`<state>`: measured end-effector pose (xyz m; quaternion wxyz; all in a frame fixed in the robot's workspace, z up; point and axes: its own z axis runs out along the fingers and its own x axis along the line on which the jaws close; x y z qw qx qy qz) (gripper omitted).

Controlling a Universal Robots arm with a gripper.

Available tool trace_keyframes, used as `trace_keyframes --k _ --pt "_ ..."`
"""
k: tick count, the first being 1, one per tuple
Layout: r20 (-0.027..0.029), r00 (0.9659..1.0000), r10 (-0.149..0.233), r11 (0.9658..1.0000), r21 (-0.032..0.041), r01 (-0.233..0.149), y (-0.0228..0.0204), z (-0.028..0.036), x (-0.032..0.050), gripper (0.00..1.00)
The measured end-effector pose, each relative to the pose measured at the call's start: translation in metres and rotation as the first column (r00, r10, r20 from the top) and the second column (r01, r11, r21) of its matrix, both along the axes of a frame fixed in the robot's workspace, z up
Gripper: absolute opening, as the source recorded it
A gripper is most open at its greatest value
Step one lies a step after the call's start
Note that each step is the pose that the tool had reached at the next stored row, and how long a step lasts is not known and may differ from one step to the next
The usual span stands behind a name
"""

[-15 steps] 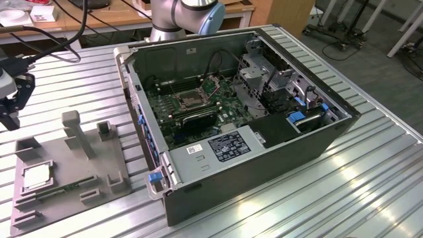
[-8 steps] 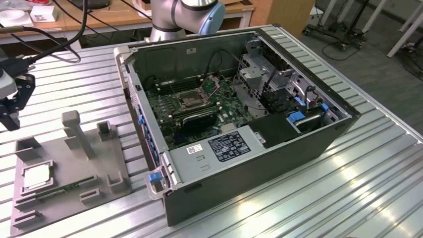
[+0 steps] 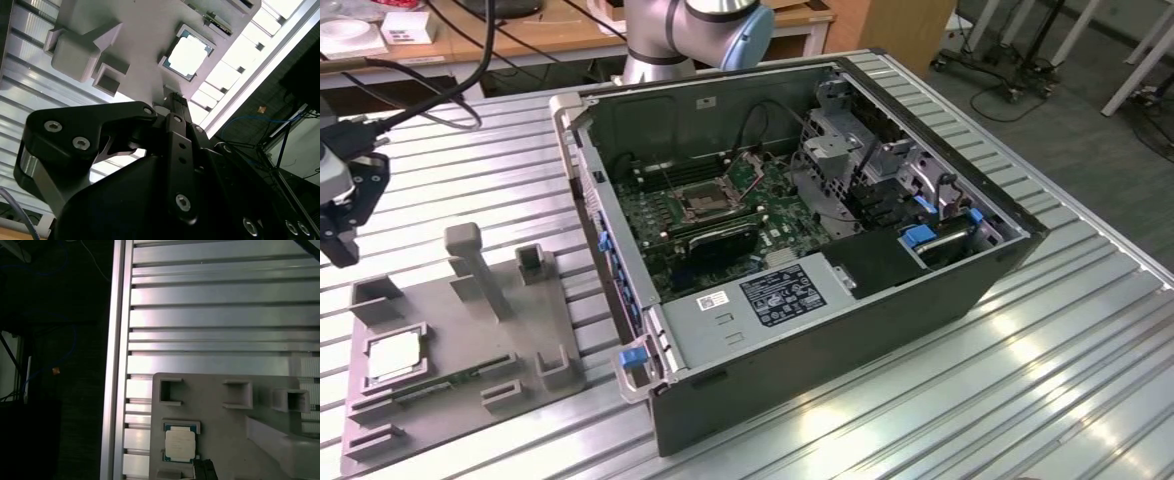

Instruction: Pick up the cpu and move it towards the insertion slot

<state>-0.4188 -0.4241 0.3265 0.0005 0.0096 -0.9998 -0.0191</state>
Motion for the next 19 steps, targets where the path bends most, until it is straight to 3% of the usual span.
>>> trace_keyframes --k 19 --pt "0.0001 1.0000 0.000 1.0000 0.0001 0.000 -0.0012 -0.0043 -0.0028 0.11"
